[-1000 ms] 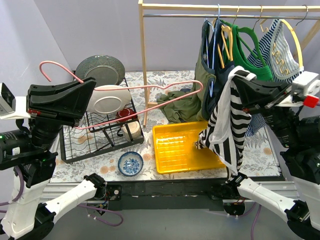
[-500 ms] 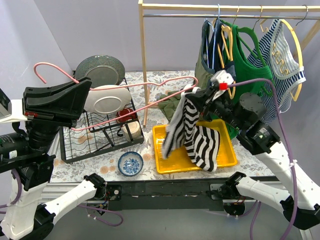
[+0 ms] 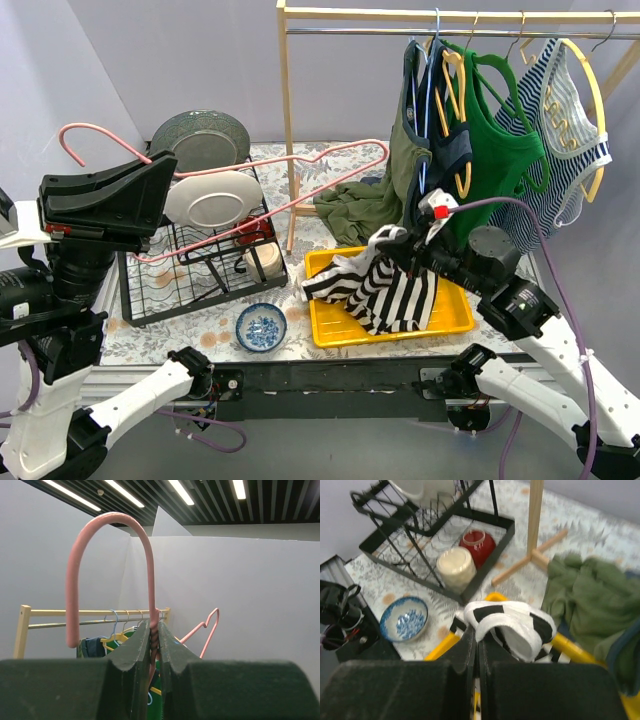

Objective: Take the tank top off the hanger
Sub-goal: Place the tank top in the bin.

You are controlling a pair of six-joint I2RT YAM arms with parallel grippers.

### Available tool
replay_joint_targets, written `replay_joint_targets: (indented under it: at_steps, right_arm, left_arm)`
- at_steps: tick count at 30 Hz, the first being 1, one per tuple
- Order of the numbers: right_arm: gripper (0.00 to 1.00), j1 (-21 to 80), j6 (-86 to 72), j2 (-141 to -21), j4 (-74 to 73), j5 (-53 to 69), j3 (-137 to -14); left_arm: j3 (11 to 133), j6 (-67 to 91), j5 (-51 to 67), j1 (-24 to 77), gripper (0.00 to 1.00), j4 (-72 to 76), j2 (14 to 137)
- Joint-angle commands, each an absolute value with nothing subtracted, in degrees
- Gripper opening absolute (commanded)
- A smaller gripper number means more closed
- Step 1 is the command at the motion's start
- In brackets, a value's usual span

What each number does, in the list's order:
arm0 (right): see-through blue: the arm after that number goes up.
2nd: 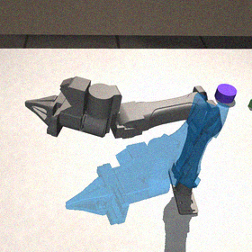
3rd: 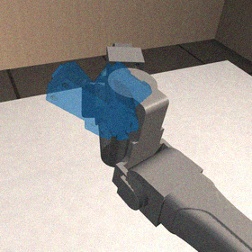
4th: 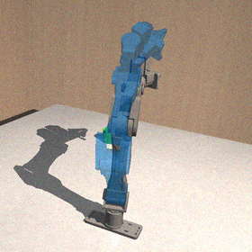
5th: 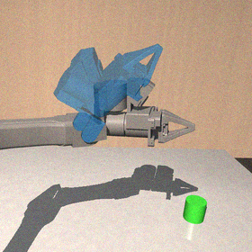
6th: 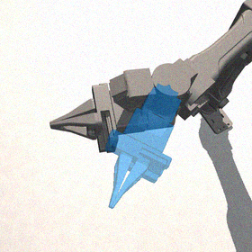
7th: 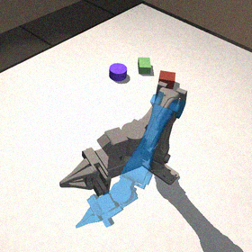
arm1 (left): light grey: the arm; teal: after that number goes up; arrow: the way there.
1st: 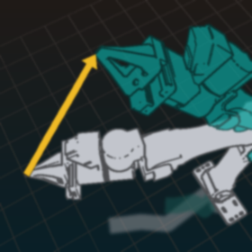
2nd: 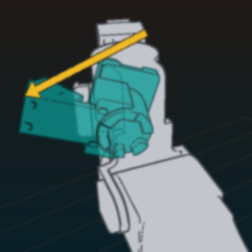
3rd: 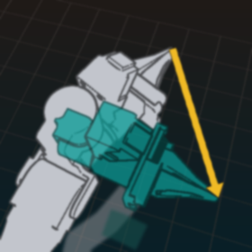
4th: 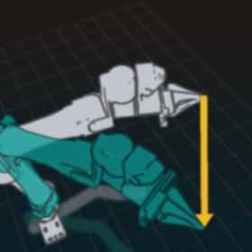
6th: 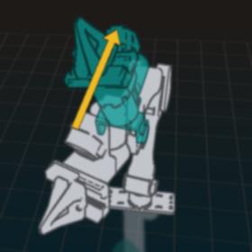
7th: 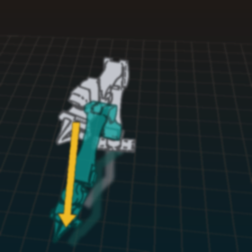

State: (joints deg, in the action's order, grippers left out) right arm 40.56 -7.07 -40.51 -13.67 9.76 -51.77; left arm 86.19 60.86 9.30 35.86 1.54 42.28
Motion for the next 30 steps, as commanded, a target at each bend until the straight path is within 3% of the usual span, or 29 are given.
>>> replay_joint_targets:
  at_steps: [1, 9, 20, 21, 22, 25, 30]
  right_arm:
    - [0.01, 40.5, -16.5, -36.6, -20.1, 7.2, -47.0]
    - [0.01, 40.5, -35.4, -26.9, -20.4, -12.1, -32.0]
    - [0.08, 40.5, -47.2, -28.7, -34.1, -32.8, -38.0]
    - [0.14, 40.5, -47.3, -28.4, -34.0, -33.1, -38.0]
    - [0.32, 40.5, -47.4, -28.0, -34.3, -33.2, -38.1]
    - [0.47, 40.5, -46.9, -27.6, -35.7, -33.7, -39.2]
    - [0.54, 40.5, -41.8, -26.9, -36.7, -31.9, -42.3]
  left_arm:
    - [87.5, 59.4, 7.8, 35.8, 0.0, 1.1, 43.2]
    - [86.7, 59.1, 7.6, 35.8, 0.0, 1.1, 43.2]
    - [86.6, 57.2, 6.4, 35.8, 0.0, 0.1, 42.6]
    - [86.6, 57.0, 6.2, 35.8, 0.0, -1.3, 42.5]
    - [86.6, 56.8, 6.2, 35.8, 0.0, -1.6, 42.5]
    - [86.6, 56.3, 5.7, 35.8, 0.0, -2.2, 42.3]
    - [86.8, 55.6, 4.9, 35.8, 0.0, -2.7, 41.9]
